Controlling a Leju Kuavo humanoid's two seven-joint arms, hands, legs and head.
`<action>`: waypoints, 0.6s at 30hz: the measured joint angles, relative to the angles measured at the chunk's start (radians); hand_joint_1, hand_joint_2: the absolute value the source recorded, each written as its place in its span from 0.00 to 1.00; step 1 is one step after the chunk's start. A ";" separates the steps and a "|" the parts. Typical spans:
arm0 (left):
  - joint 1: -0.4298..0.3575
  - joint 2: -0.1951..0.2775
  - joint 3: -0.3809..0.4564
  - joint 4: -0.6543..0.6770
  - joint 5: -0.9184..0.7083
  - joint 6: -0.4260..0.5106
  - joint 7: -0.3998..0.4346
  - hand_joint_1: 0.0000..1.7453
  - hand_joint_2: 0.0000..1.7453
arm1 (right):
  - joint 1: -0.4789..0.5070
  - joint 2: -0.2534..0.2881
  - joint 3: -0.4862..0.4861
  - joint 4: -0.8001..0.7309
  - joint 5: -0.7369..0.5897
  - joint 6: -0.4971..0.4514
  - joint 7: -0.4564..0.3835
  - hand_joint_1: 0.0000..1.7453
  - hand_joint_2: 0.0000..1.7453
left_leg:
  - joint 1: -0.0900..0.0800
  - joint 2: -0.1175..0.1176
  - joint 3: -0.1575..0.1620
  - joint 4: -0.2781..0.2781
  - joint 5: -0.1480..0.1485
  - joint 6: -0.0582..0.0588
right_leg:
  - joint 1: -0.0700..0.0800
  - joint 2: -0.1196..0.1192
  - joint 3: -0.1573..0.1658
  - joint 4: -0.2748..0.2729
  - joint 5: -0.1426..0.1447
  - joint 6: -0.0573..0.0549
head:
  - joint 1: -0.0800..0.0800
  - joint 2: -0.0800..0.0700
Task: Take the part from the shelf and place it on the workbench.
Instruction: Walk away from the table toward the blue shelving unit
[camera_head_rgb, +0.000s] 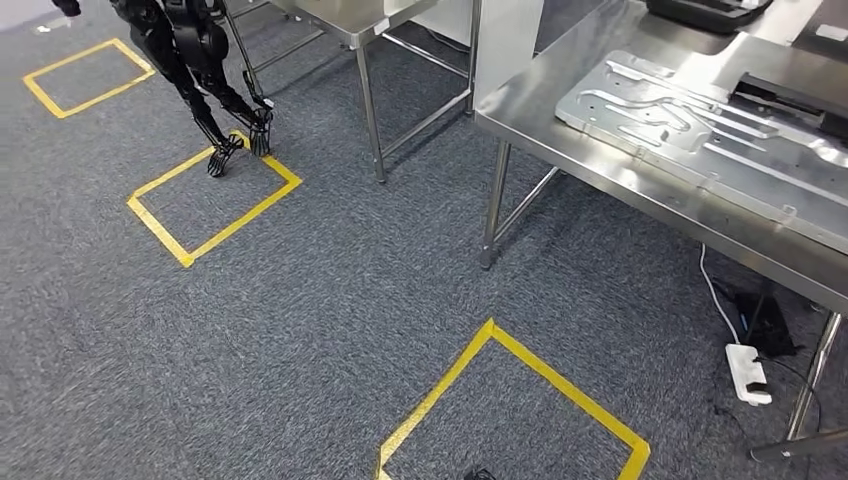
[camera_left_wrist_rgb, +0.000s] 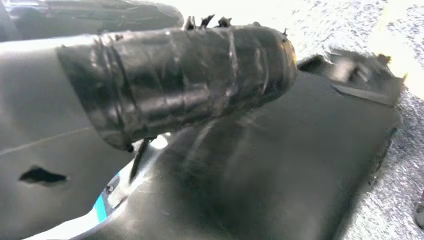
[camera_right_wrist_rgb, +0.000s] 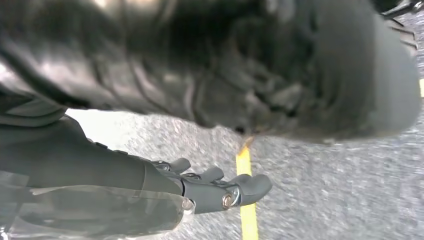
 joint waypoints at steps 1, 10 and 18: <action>-0.001 0.000 0.000 0.000 0.000 -0.003 0.000 0.00 0.00 | 0.000 0.000 0.001 0.000 -0.001 0.000 -0.001 0.00 0.00 | 0.000 0.034 -0.025 0.052 -0.025 -0.006 | 0.002 -0.012 0.004 -0.001 -0.001 -0.003 | -0.003 0.000; -0.004 -0.003 0.000 0.000 0.008 -0.011 -0.001 0.00 0.00 | 0.000 -0.006 0.010 0.001 -0.020 -0.010 -0.015 0.00 0.00 | 0.008 0.119 0.024 -0.064 0.052 -0.013 | 0.007 -0.115 0.033 -0.005 -0.027 0.017 | -0.004 0.000; -0.002 -0.005 0.000 0.000 0.005 -0.011 0.002 0.00 0.00 | -0.001 -0.006 0.020 -0.002 -0.020 -0.015 -0.018 0.00 0.00 | 0.000 0.042 0.036 -0.088 0.055 0.036 | 0.009 -0.030 -0.062 0.219 -0.145 0.036 | 0.013 0.000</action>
